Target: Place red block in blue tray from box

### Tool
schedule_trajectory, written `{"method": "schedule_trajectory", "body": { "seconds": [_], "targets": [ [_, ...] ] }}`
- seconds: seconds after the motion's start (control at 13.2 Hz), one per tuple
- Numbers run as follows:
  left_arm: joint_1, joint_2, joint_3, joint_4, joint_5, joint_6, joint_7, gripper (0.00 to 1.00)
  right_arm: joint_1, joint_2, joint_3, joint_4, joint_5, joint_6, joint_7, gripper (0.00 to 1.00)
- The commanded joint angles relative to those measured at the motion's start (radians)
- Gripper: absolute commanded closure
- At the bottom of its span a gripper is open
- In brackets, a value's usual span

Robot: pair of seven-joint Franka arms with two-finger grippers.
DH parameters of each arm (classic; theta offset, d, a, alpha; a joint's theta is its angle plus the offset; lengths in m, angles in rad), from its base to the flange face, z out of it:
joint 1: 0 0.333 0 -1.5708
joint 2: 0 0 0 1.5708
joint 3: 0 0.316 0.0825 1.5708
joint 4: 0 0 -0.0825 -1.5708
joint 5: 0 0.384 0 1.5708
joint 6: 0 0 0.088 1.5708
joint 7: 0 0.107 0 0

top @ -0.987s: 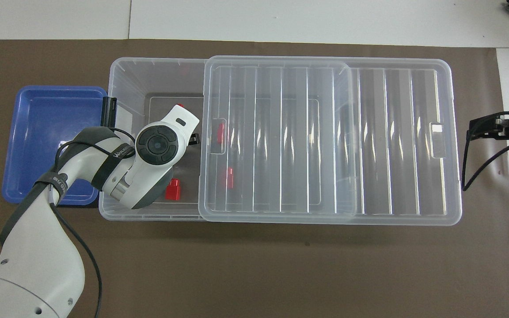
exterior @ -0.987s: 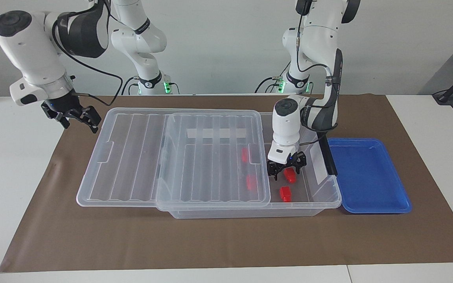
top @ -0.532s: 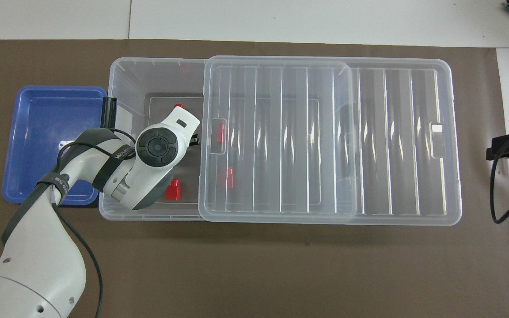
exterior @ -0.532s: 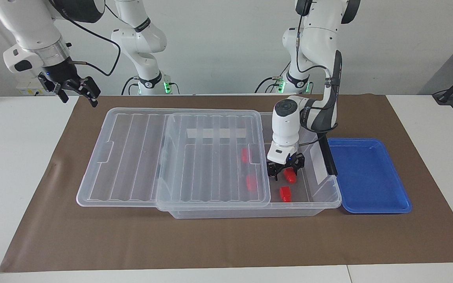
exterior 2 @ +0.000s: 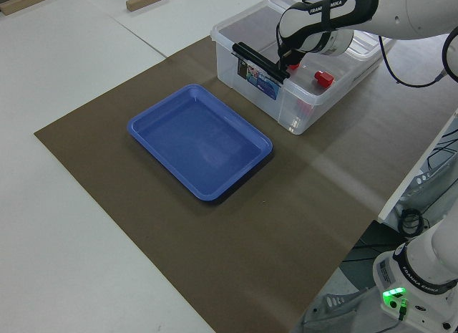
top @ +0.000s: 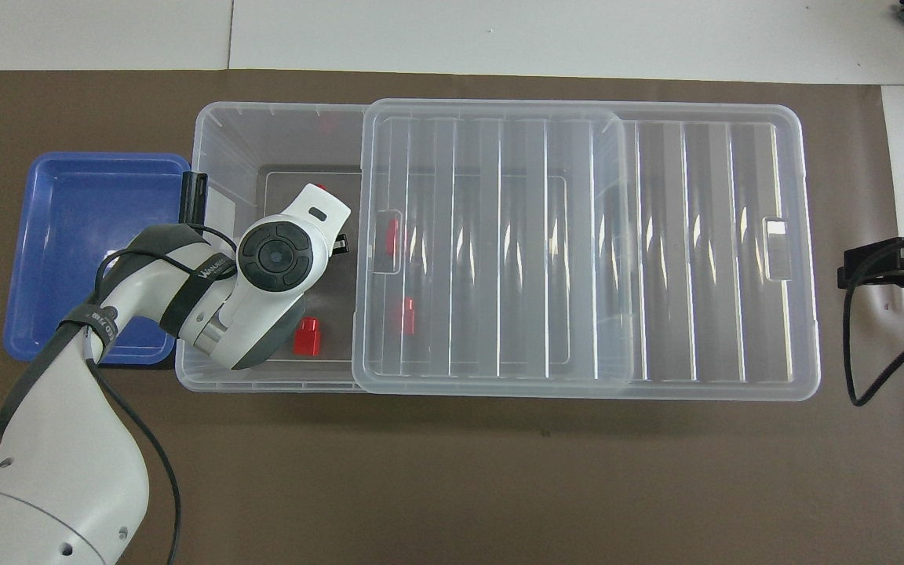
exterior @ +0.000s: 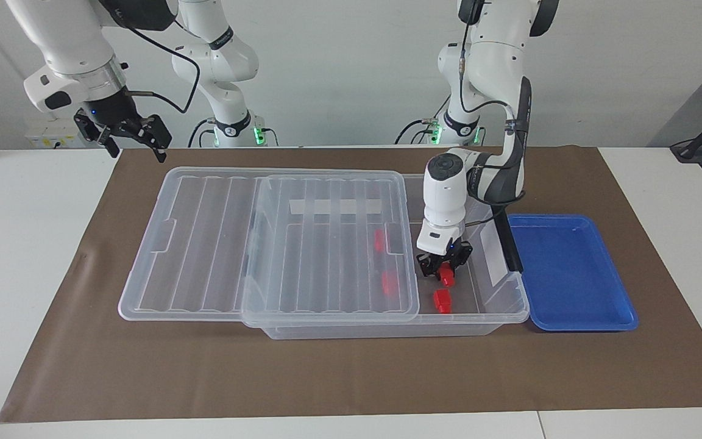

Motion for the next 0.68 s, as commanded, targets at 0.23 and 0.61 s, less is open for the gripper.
{"method": "schedule_trajectory", "body": {
  "seconds": [0.23,0.61],
  "targets": [
    [0.003,0.000,-0.002,0.109,-0.053,-0.135,0.000,1.00,-0.007,0.008,0.003,0.021,0.003,-0.017,-0.019,0.00],
    [0.012,-0.035,-0.005,0.210,-0.120,-0.313,0.022,1.00,-0.008,0.006,0.003,0.018,0.004,-0.016,-0.022,0.00]
  ]
}}
